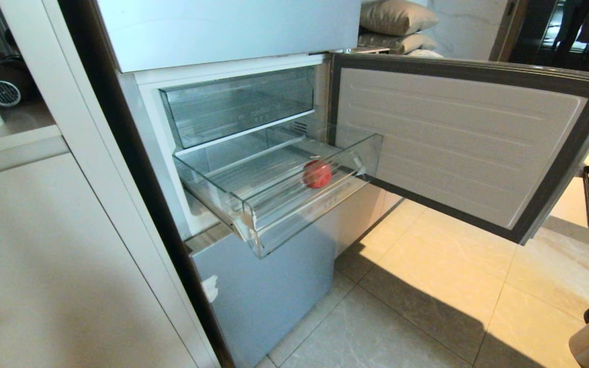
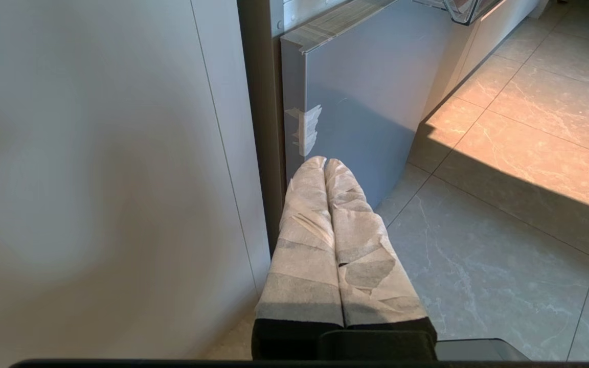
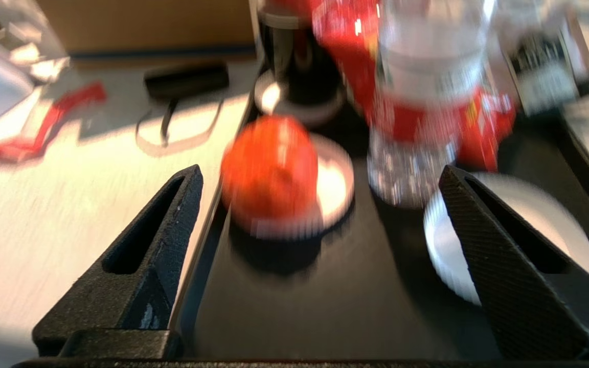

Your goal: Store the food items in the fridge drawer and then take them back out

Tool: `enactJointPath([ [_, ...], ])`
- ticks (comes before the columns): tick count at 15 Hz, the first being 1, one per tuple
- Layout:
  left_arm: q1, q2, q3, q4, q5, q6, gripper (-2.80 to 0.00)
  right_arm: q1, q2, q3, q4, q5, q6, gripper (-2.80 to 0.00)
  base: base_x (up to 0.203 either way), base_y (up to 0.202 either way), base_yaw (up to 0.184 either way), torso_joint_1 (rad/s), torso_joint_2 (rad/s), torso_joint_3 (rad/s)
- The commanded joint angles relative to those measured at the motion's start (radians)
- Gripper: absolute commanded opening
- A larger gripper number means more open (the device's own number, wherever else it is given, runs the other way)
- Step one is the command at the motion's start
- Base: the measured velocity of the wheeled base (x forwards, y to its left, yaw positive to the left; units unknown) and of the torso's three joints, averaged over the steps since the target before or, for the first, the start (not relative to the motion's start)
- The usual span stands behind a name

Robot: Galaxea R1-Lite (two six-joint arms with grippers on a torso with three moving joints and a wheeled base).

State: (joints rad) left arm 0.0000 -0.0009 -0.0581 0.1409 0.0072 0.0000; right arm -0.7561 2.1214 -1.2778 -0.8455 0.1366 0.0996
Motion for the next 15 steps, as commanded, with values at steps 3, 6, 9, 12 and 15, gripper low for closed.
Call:
enactJointPath([
  [3,0.000,-0.001,0.000,0.000,0.000,0.000,-2.80,0.028,0.180,-0.196,-0.005,0.026,0.002,0.00,0.000,0.000,0.000,0.000,0.00,0.000],
  [6,0.001,-0.001,0.000,0.001,0.000,0.000,-2.80,0.038,0.250,-0.303,-0.005,0.029,-0.003,0.00,0.000,0.000,0.000,0.000,0.00,0.000],
  [9,0.000,-0.001,0.000,0.000,0.000,0.000,-2.80,0.050,0.298,-0.367,-0.004,0.029,0.002,0.00,0.000,0.000,0.000,0.000,0.00,0.000],
  [12,0.000,-0.001,0.000,0.001,0.000,0.000,-2.80,0.060,0.348,-0.435,-0.004,0.031,-0.002,0.00,0.000,0.000,0.000,0.000,0.00,0.000],
  [15,0.000,-0.001,0.000,0.000,0.000,0.000,-2.80,0.066,0.382,-0.482,0.003,0.037,-0.003,0.00,0.000,0.000,0.000,0.000,0.00,0.000],
])
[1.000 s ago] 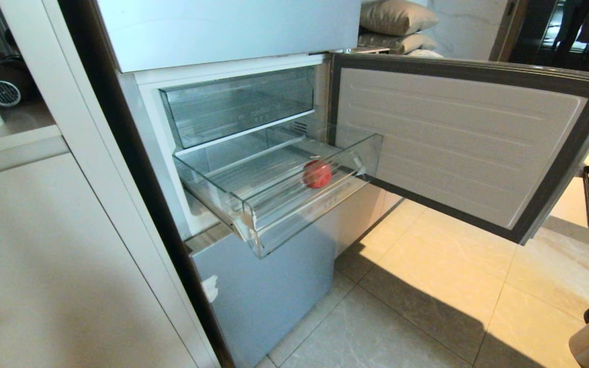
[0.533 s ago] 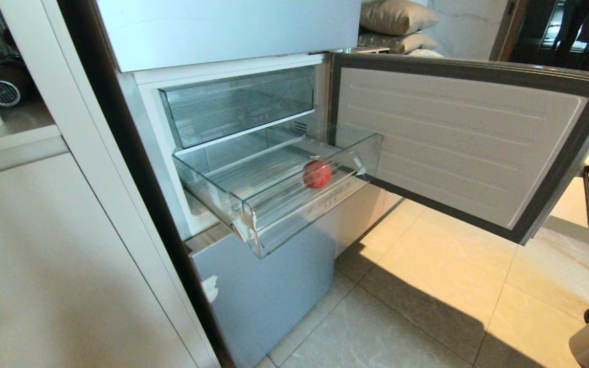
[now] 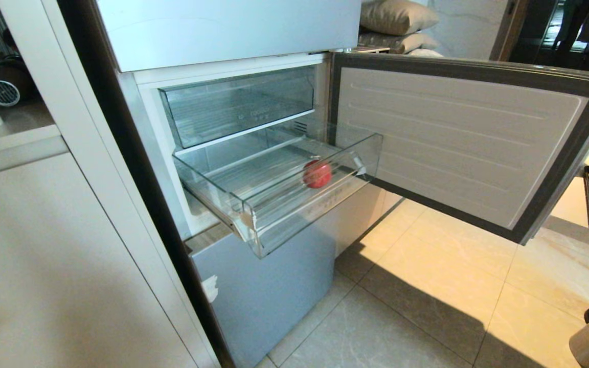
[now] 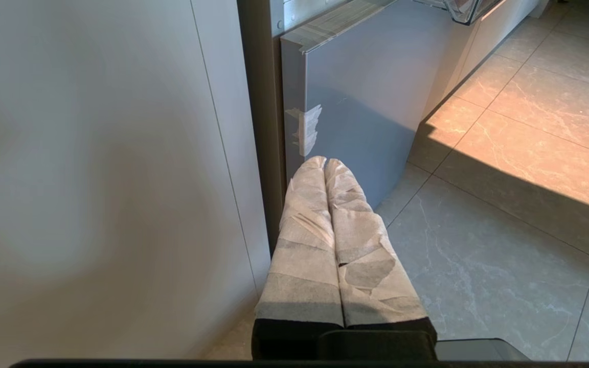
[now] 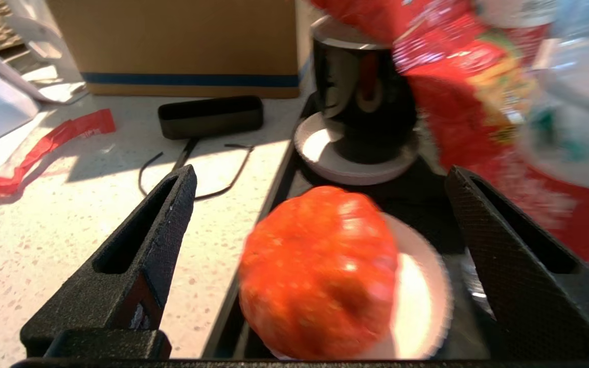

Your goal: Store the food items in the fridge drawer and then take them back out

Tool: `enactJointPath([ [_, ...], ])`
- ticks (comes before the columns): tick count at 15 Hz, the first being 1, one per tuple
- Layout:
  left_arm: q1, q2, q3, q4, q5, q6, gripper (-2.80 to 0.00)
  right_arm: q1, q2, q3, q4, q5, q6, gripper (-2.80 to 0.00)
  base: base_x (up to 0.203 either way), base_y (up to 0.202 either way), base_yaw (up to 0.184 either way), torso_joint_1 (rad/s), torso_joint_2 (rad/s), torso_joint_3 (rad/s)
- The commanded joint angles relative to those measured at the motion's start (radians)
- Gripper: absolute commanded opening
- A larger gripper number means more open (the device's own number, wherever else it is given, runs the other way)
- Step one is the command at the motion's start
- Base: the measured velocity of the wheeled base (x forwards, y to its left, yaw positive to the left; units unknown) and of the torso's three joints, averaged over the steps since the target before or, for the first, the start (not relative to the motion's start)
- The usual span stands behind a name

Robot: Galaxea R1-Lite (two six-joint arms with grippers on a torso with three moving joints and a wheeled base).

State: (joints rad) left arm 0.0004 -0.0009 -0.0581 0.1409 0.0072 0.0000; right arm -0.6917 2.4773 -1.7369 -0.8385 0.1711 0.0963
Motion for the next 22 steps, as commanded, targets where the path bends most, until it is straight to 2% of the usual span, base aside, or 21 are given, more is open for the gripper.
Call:
enactJointPath([
  [1,0.001,-0.001,0.000,0.002,0.000,0.000,-2.80,0.001,0.038,-0.033,-0.002,0.002,0.000,0.00,0.000,0.000,0.000,0.000,0.00,0.000],
  [11,0.000,-0.001,0.000,0.000,0.000,0.000,-2.80,0.001,0.086,-0.049,0.021,0.005,0.000,0.00,0.000,0.000,0.000,0.000,0.00,0.000],
  [12,0.001,-0.001,0.000,0.002,0.000,0.000,-2.80,0.001,0.086,-0.049,0.021,0.005,0.000,-2.80,0.000,0.000,0.000,0.000,0.00,0.000],
  [18,0.001,-0.001,0.000,0.000,0.000,0.000,-2.80,0.002,0.042,-0.035,0.024,0.007,-0.001,-2.80,0.000,0.000,0.000,0.000,0.00,0.000],
  [22,0.001,-0.001,0.000,0.000,0.000,0.000,-2.80,0.001,-0.080,0.058,0.022,0.006,0.007,-2.80,0.000,0.000,0.000,0.000,0.00,0.000],
])
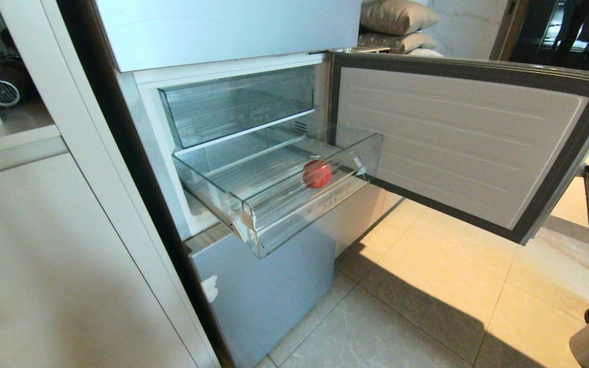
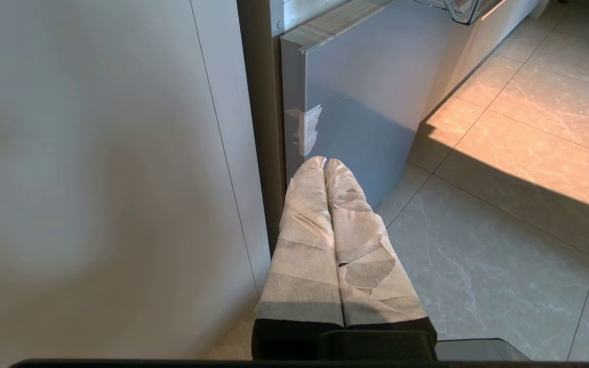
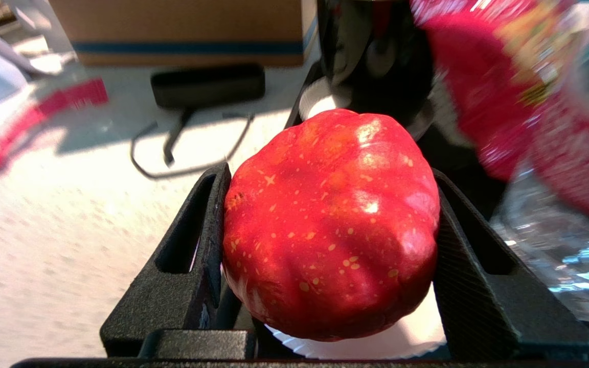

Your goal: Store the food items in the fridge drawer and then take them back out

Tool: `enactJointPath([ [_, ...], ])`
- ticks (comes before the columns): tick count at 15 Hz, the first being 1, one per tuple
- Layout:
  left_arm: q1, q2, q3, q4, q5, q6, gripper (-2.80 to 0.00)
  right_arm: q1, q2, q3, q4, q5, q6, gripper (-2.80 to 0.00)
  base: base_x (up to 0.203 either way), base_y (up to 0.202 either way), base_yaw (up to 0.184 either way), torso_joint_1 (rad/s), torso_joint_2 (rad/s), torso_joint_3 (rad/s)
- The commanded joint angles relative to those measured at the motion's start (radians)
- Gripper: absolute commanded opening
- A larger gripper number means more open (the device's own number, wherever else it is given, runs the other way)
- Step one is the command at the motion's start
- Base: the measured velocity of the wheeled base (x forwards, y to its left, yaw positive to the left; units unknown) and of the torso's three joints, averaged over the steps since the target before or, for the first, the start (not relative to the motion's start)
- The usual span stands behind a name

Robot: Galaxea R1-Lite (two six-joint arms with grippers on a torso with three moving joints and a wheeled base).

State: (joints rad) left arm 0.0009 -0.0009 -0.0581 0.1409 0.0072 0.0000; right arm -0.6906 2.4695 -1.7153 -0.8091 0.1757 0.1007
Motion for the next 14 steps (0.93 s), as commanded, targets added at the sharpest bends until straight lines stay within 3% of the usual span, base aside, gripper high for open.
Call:
enactJointPath([
  [1,0.000,-0.001,0.000,0.001,0.000,0.000,-2.80,0.000,-0.074,0.040,-0.007,0.000,0.003,-2.80,0.000,0.000,0.000,0.000,0.00,0.000],
  [4,0.001,-0.001,0.000,0.002,0.000,0.000,-2.80,0.000,-0.242,0.233,-0.002,-0.008,-0.007,-2.80,0.000,0.000,0.000,0.000,0.00,0.000],
  [10,0.000,-0.001,0.000,0.001,0.000,0.000,-2.80,0.003,-1.102,0.890,0.139,-0.024,-0.028,-2.80,0.000,0.000,0.000,0.000,0.00,0.000],
  [14,-0.001,-0.001,0.000,0.000,0.000,0.000,-2.80,0.067,-1.565,1.273,0.252,-0.025,-0.055,-2.80,0.000,0.000,0.000,0.000,0.00,0.000],
])
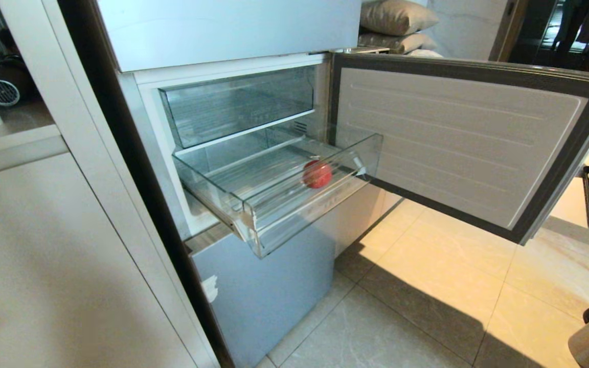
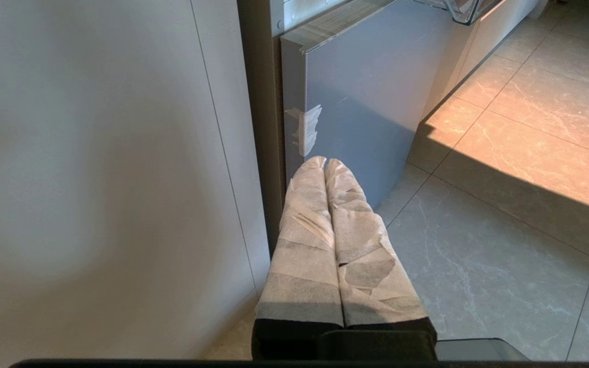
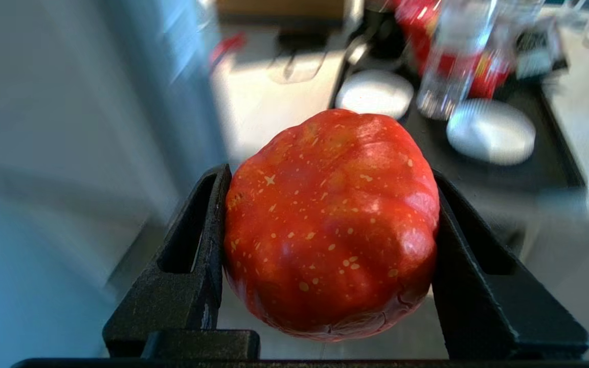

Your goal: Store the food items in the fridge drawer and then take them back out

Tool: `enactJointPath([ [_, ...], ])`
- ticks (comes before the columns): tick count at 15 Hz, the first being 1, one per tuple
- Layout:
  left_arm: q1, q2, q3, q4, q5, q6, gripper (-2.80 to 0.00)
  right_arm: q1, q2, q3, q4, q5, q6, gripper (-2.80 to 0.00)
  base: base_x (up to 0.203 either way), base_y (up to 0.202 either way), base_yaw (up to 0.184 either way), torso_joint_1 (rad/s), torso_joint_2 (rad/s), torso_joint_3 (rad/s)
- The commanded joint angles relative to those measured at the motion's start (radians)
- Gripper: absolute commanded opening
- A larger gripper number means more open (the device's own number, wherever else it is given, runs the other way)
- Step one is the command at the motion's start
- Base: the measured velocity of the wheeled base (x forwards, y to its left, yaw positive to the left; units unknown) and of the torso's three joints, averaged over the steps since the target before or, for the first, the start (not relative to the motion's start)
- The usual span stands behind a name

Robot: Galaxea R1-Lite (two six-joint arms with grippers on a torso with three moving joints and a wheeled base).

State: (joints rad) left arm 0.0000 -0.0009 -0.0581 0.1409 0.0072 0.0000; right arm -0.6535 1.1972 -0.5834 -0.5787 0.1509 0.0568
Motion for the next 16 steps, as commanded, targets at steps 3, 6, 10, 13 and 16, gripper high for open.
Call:
enactJointPath([
  [3,0.000,-0.001,0.000,0.000,0.000,0.000,-2.80,0.182,-0.507,0.405,0.108,-0.001,-0.059,-2.80,0.000,0.000,0.000,0.000,0.00,0.000],
  [6,0.000,-0.001,0.000,0.001,0.000,0.000,-2.80,0.416,-0.686,0.556,0.190,-0.005,-0.069,-2.80,0.000,0.000,0.000,0.000,0.00,0.000],
  [10,0.002,-0.001,0.000,0.000,0.000,0.000,-2.80,0.540,-0.906,0.578,0.444,-0.022,-0.064,-2.80,0.000,0.000,0.000,0.000,0.00,0.000],
  [13,0.000,-0.001,0.000,0.000,0.000,0.000,-2.80,0.559,-0.917,0.583,0.463,-0.055,-0.054,-2.80,0.000,0.000,0.000,0.000,0.00,0.000],
  [16,0.001,-0.001,0.000,0.001,0.000,0.000,-2.80,0.618,-0.998,0.580,0.561,-0.133,-0.115,-2.80,0.000,0.000,0.000,0.000,0.00,0.000],
])
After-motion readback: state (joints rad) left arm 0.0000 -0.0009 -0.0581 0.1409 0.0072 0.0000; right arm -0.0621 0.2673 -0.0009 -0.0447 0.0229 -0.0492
